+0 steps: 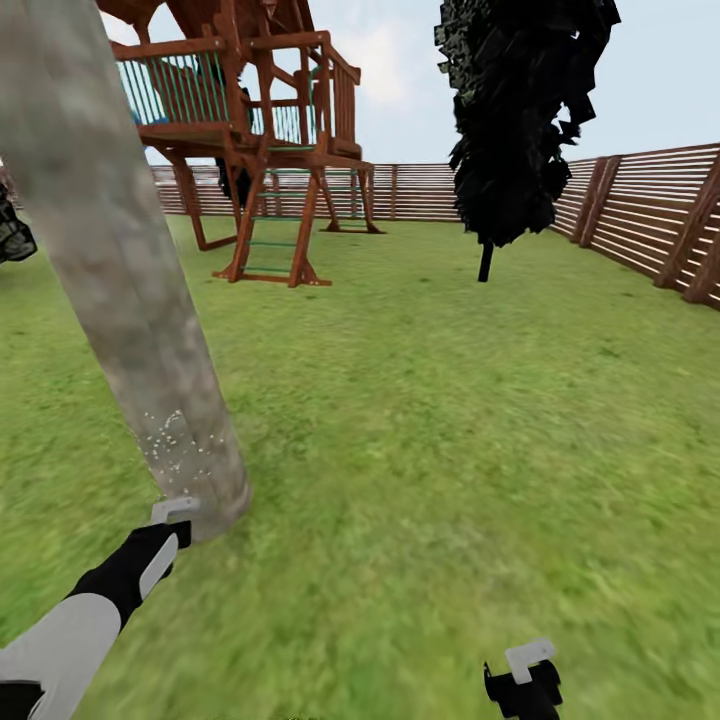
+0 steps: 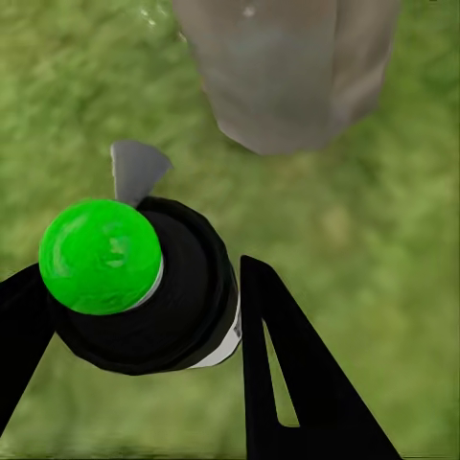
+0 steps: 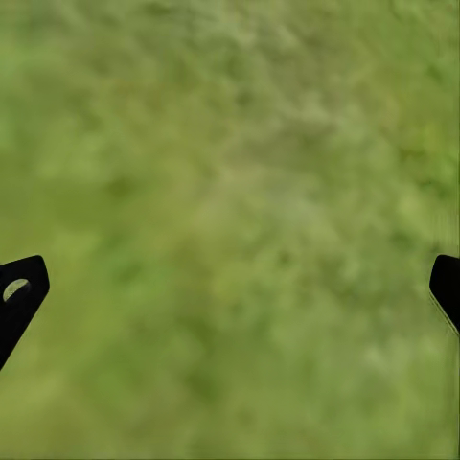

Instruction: In the garden, pick up the pesticide atomizer on the floor and spray pesticide onto both trees until each tree trunk is fully covered.

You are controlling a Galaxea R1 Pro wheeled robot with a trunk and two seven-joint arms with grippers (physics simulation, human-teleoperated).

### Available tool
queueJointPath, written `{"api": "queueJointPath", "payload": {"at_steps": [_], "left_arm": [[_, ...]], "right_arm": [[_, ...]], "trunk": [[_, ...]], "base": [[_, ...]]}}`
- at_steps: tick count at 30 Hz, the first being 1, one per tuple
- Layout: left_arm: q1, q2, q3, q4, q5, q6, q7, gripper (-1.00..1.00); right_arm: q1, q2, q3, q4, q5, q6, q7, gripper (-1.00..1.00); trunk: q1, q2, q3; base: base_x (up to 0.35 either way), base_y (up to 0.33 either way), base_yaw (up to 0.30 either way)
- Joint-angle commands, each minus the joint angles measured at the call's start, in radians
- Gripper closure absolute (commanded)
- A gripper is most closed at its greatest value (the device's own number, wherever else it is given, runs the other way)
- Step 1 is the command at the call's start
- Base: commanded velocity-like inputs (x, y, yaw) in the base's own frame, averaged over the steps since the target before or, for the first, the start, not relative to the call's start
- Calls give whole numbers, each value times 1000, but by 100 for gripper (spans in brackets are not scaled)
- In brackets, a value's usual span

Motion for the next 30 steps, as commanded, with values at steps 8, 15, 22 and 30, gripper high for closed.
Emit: {"api": "queueJointPath", "payload": {"at_steps": [8,15,22,30], "left_arm": [[-1,-1,-6,-2,12,3,8,100],[-1,1,-5,-2,12,2,8,100],[-1,2,-4,-2,12,2,8,100],[-1,2,-5,-2,12,2,8,100]], "right_arm": [[-1,0,-7,1,11,-3,-5,-100],[-1,0,-7,1,11,-4,-6,-100],[-1,0,-7,1,11,-4,-6,-100],[-1,0,-7,1,11,-4,-6,-100]], "trunk": [[0,0,-1],[0,0,-1],[0,0,-1],[0,0,-1]], "base": [[0,-272,72],[1,-273,98],[151,-247,273],[195,-230,262]]}}
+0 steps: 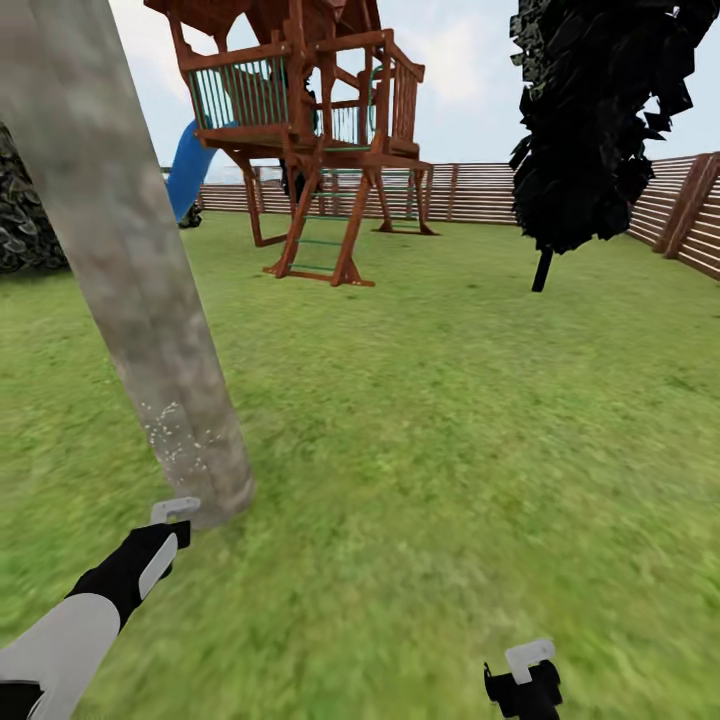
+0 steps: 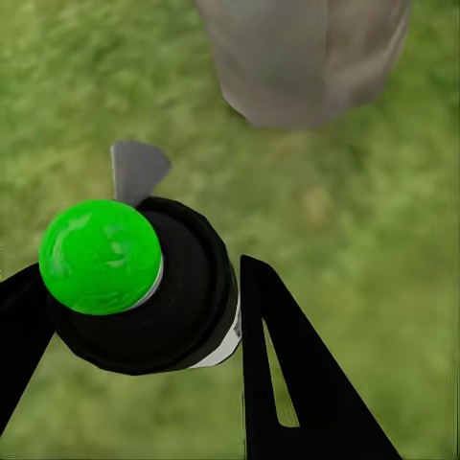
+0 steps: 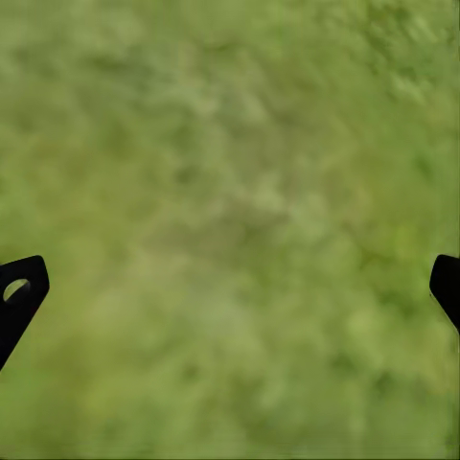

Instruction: In the garden, pick up the pesticide atomizer on the floor and spray pesticide onto both trees until each tree trunk is fully covered.

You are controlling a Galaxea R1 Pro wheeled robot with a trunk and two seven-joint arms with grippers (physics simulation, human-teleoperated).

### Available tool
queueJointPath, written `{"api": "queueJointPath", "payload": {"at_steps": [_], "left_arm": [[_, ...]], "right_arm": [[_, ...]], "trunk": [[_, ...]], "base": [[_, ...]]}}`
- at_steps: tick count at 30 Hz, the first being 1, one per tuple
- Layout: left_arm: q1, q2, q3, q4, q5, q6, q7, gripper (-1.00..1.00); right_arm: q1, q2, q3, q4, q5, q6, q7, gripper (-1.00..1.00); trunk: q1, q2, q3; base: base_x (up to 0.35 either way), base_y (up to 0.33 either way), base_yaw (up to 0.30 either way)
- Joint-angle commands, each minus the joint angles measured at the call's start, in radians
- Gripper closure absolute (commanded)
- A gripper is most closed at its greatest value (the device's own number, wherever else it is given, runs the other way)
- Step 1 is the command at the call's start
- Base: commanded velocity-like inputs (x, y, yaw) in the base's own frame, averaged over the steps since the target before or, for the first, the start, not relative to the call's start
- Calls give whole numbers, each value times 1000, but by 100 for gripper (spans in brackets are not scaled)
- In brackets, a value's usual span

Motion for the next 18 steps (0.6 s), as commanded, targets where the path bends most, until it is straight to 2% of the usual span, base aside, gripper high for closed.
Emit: {"api": "queueJointPath", "payload": {"at_steps": [1,12,18], "left_arm": [[0,1,-6,-2,9,4,8,100],[0,0,-7,-2,9,3,8,100],[0,0,-6,-2,9,3,8,100]], "right_arm": [[-1,0,-7,2,11,-3,-5,-100],[-1,0,-7,2,11,-3,-5,-100],[-1,0,-7,2,11,-3,-5,-100]], "trunk": [[0,0,-1],[0,0,-1],[0,0,-1]], "base": [[182,-230,70],[142,-243,8],[121,-251,210]]}}
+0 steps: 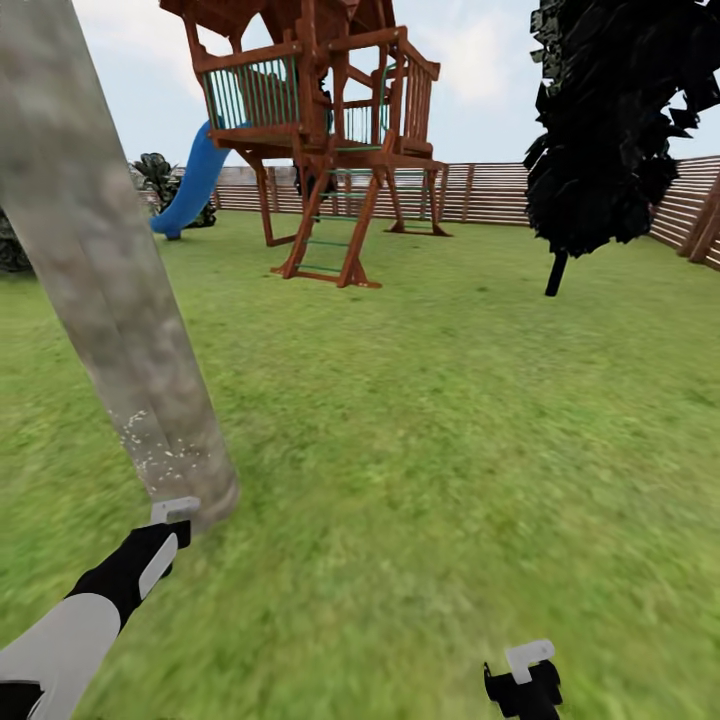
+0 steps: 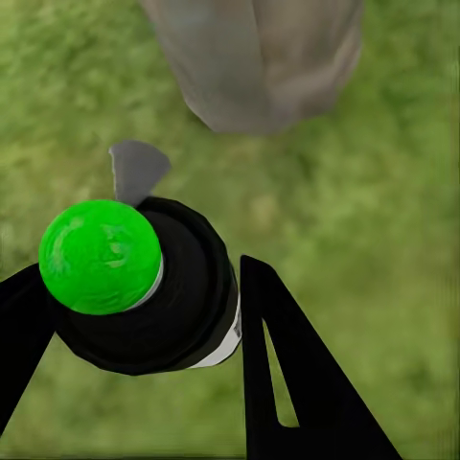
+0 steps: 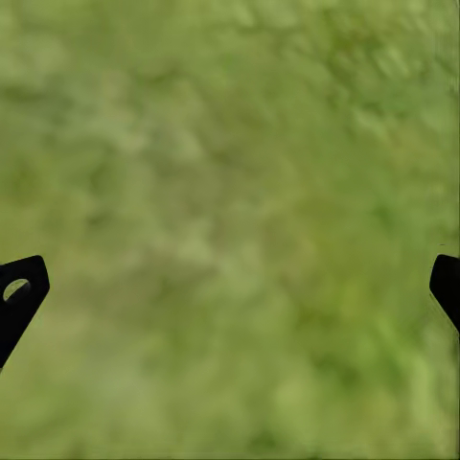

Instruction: In the garden, pick up the pesticide atomizer on the floor and spray pesticide onto both trees until each tree trunk is fully covered.

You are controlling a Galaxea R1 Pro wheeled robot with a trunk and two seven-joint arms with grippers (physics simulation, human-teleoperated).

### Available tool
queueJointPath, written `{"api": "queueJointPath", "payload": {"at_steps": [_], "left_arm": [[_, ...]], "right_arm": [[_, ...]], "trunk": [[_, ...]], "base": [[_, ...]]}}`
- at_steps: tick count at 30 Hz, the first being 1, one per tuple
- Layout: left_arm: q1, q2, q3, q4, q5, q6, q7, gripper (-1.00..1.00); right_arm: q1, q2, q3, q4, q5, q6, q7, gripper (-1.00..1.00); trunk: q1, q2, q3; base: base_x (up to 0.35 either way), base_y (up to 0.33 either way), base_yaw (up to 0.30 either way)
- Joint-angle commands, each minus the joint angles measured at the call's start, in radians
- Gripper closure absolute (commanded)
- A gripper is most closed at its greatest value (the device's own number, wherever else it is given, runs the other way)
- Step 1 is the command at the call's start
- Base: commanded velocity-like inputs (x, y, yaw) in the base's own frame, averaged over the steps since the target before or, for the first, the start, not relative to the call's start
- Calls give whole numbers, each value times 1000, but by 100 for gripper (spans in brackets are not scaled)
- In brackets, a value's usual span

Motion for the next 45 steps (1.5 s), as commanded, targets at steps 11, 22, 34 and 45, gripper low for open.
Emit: {"api": "queueJointPath", "payload": {"at_steps": [11,22,34,45], "left_arm": [[-1,-7,-6,-3,13,-1,6,100],[-29,-13,-11,-59,13,-6,3,100],[-74,-4,-11,-211,5,61,0,100],[-139,4,-13,-224,0,153,1,100]], "right_arm": [[-1,0,-7,1,11,-2,-6,-100],[-1,0,-8,1,11,-3,-6,-100],[-1,-2,-8,1,11,-1,-7,-100],[-1,-2,-8,1,11,-2,-6,-100]], "trunk": [[0,0,-1],[0,0,-1],[0,0,-1],[0,0,-1]], "base": [[115,-254,275],[123,-254,245],[110,-208,53],[1,-2,230]]}}
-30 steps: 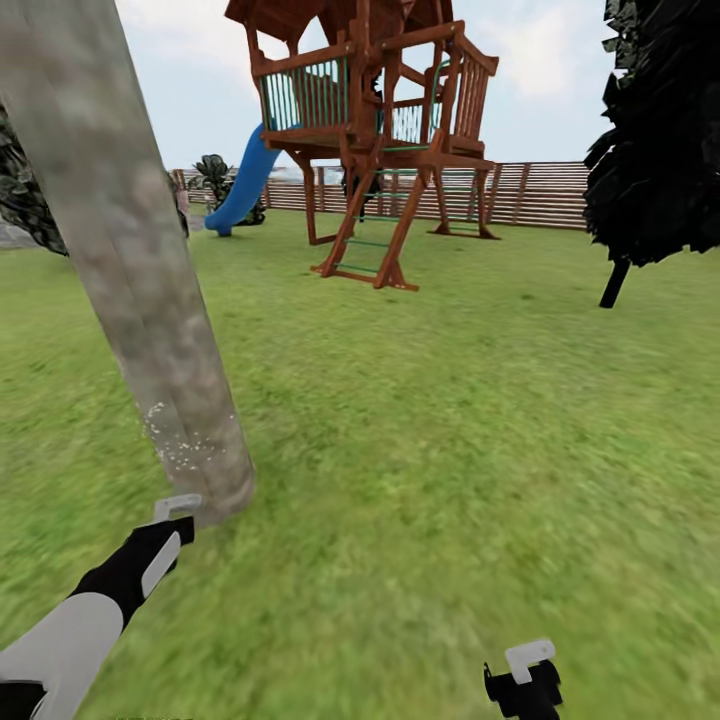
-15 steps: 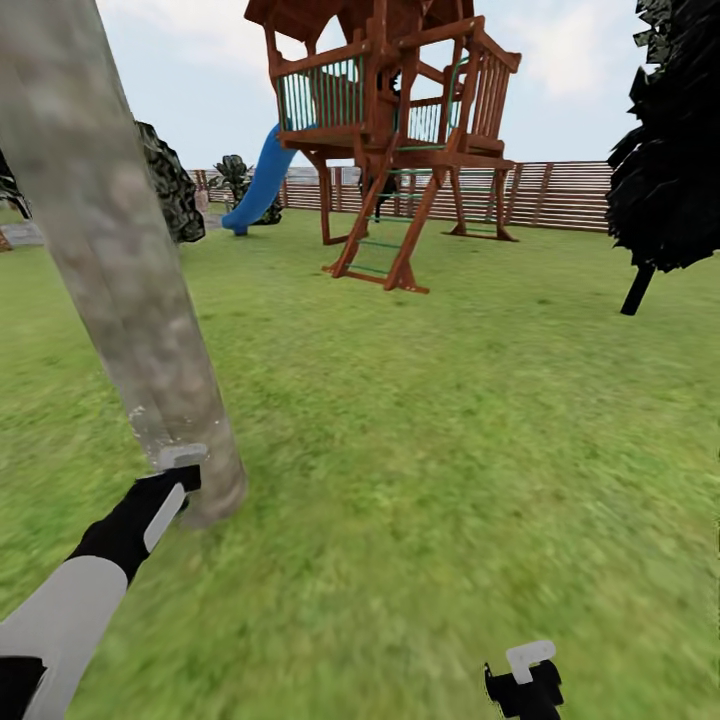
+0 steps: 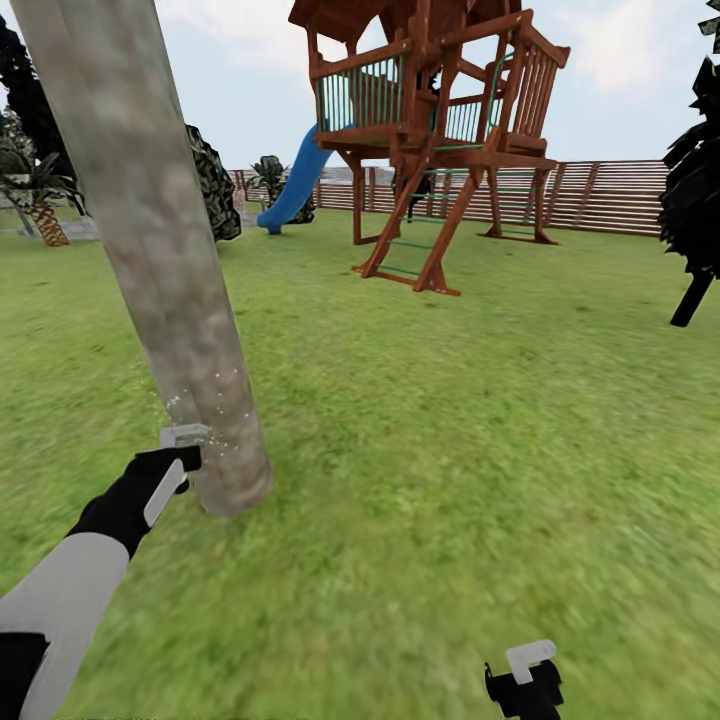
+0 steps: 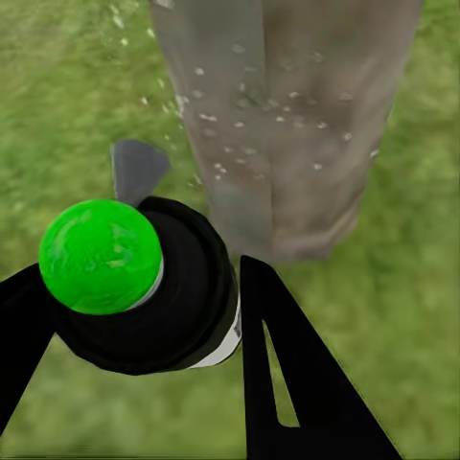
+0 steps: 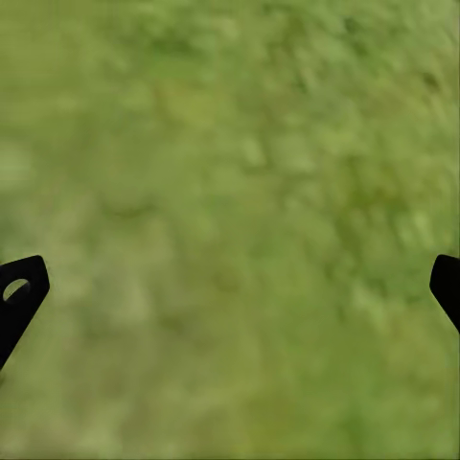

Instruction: In the garden, pick up the pesticide atomizer on the floor and spray pesticide onto both trees until each tree trunk is fully covered.

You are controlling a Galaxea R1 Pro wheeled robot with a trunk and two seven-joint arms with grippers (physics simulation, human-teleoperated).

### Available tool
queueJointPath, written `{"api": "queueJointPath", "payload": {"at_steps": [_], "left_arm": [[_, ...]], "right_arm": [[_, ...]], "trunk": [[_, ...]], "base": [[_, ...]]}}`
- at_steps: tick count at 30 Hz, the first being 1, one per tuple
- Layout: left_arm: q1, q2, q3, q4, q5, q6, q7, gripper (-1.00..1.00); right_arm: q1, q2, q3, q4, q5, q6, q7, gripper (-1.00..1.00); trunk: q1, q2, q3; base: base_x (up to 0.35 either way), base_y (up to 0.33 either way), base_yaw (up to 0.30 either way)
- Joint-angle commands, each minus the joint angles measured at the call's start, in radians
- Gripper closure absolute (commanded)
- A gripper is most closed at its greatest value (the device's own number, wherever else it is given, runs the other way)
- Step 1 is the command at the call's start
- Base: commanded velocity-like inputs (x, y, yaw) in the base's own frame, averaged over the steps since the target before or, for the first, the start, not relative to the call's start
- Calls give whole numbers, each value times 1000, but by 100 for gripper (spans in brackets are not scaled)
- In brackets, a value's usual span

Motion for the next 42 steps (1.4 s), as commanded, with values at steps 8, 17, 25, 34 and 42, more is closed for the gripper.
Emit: {"api": "queueJointPath", "payload": {"at_steps": [8,17,25,34,42], "left_arm": [[10,9,-14,-1,9,2,8,100],[11,24,-5,0,8,3,8,100],[11,19,-13,0,8,1,9,100],[10,14,-16,3,8,1,10,100],[9,13,-15,9,8,1,11,100]], "right_arm": [[-1,0,-6,0,11,-2,-6,-100],[-1,0,-6,0,11,-2,-6,-100],[-1,0,-6,0,11,-2,-6,-100],[-1,0,-6,0,11,-2,-6,-100],[-1,0,-5,0,11,-2,-6,-100]], "trunk": [[0,0,-1],[0,0,-1],[0,0,-1],[0,0,-1],[0,0,-1]], "base": [[0,-93,4],[121,-255,194],[185,-235,265],[67,-258,20],[0,-272,81]]}}
